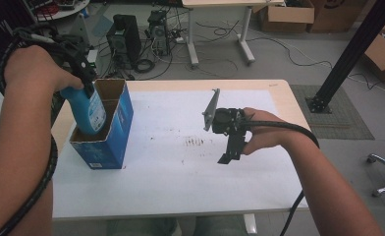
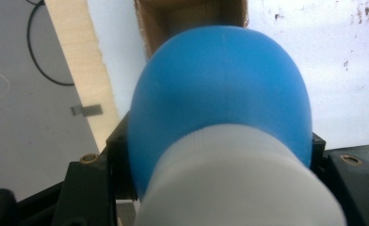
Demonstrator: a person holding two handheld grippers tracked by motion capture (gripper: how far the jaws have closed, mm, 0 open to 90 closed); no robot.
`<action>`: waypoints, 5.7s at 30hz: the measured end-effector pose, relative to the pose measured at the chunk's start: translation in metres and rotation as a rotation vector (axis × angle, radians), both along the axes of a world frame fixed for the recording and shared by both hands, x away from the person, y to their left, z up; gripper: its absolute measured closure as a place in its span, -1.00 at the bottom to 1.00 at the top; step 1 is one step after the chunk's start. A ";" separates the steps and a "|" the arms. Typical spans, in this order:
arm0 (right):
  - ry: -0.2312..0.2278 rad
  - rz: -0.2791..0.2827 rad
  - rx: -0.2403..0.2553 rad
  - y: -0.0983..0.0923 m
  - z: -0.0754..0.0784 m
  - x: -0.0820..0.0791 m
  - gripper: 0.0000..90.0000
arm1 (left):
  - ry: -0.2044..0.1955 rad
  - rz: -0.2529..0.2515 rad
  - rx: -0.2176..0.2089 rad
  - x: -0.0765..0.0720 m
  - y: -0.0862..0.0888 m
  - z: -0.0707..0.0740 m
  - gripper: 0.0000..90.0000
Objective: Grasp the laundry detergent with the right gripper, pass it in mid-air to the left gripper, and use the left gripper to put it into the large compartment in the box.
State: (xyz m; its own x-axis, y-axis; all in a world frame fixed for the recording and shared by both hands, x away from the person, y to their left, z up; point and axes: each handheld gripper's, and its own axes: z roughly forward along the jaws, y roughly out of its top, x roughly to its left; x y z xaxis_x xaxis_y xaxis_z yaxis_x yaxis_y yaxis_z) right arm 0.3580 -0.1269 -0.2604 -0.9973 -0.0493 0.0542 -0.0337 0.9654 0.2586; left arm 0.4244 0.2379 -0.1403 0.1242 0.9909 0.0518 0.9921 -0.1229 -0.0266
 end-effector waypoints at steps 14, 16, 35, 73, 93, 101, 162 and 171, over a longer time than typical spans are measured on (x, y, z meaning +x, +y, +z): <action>0.014 -0.015 -0.116 -0.012 0.010 0.006 -1.00 | 0.020 0.001 -0.008 0.008 0.005 -0.045 -0.14; 0.019 -0.011 -0.119 -0.013 0.010 0.006 -1.00 | 0.023 0.003 -0.013 0.009 0.007 -0.052 -0.14; 0.028 -0.013 -0.161 -0.017 0.009 0.007 -1.00 | 0.004 0.012 -0.027 0.013 0.010 -0.102 -0.14; 0.043 -0.019 -0.165 -0.014 -0.004 0.004 -1.00 | 0.035 0.017 -0.039 0.014 0.016 -0.149 -0.15; 0.039 -0.016 -0.164 -0.015 -0.003 0.002 -1.00 | -0.025 0.012 -0.036 0.009 0.012 -0.133 -0.31; 0.040 -0.014 -0.165 -0.013 -0.003 0.001 -1.00 | -0.026 0.018 -0.021 0.008 0.011 -0.125 -0.40; 0.039 -0.046 -0.169 -0.025 0.000 0.005 -1.00 | -0.030 -0.683 -0.133 -0.013 -0.090 -0.031 -1.00; 0.045 -0.049 -0.184 -0.024 0.000 0.009 -1.00 | 0.062 -0.984 -0.181 -0.026 -0.115 -0.049 -1.00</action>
